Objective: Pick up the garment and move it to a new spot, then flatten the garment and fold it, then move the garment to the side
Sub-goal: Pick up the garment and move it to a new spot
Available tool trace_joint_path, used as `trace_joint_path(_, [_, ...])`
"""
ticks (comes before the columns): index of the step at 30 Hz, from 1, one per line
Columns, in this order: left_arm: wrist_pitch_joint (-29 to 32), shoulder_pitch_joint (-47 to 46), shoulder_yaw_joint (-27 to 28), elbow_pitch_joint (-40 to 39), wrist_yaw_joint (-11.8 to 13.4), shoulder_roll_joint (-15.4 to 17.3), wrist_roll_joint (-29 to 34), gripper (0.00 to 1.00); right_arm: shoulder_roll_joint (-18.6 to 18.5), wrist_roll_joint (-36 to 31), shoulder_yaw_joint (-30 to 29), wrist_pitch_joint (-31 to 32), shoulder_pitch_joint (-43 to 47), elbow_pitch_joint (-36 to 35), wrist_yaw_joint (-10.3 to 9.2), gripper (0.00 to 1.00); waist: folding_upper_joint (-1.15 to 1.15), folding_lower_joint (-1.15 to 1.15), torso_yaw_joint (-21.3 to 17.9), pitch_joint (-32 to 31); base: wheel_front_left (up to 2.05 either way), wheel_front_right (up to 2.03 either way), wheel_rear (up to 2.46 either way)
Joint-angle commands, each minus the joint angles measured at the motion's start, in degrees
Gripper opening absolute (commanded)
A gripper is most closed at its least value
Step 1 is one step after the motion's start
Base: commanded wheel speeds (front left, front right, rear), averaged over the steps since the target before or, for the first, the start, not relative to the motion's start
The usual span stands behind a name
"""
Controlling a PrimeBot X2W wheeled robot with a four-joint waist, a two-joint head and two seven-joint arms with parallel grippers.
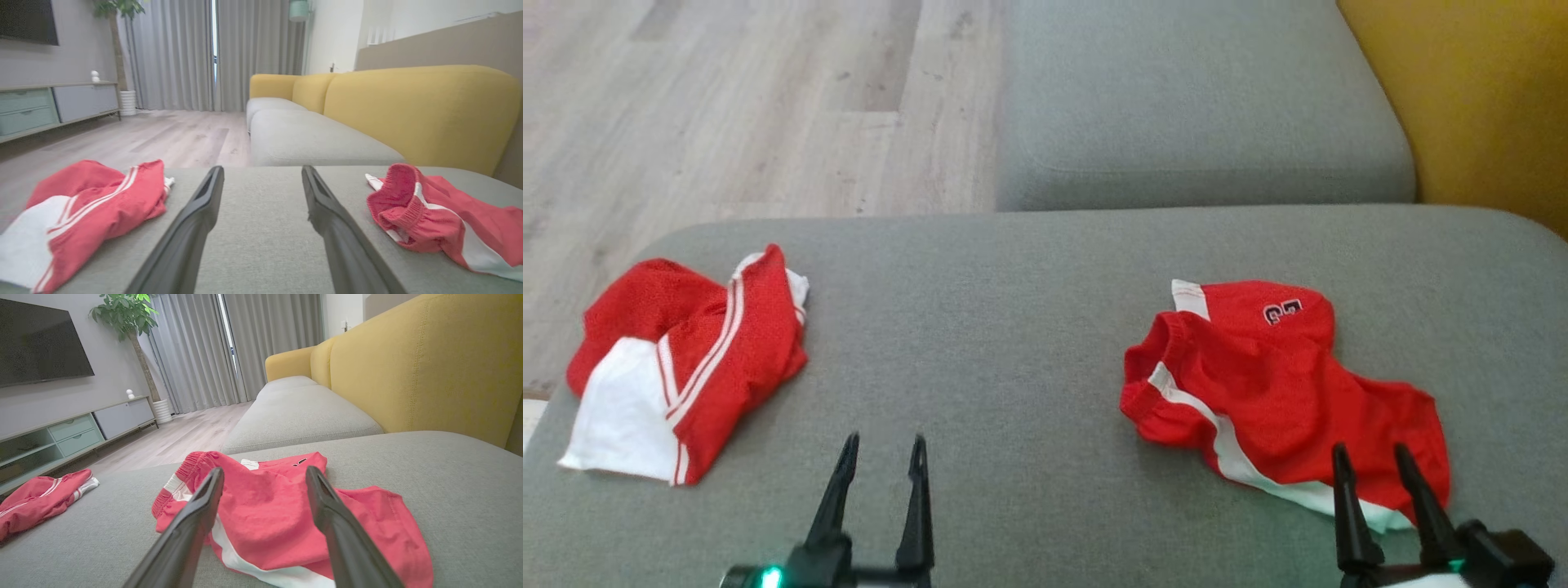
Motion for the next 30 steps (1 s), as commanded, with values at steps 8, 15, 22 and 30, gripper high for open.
trace_joint_path(8, [-0.64,5.56,5.52,-4.5,-2.58,-2.1,7.45,1.0,-0.38,-0.59,2.03,-0.23,0.02,-2.54,-0.04,1.0,0.0,0.01,0.95,-1.71,0.0,0.0,0.0])
trace_joint_path(15, [-0.64,6.49,7.59,-3.98,-5.03,-3.88,10.56,1.0,-0.38,-0.57,1.63,-0.23,0.49,-2.54,-0.04,1.0,0.0,0.01,0.69,-1.79,0.0,0.0,0.0])
trace_joint_path(22, [-0.64,6.78,9.46,-3.46,-6.31,-4.95,12.32,1.0,-0.38,-0.97,1.48,-0.23,0.41,-2.34,-0.04,1.0,0.0,0.01,0.09,-1.49,0.0,0.0,0.0])
trace_joint_path(30, [-0.64,7.05,10.7,-3.24,-7.21,-6.19,13.34,1.0,-0.38,-1.35,1.58,-0.23,0.38,-2.26,-0.04,1.0,0.0,0.01,0.04,-1.12,0.0,0.0,0.0])
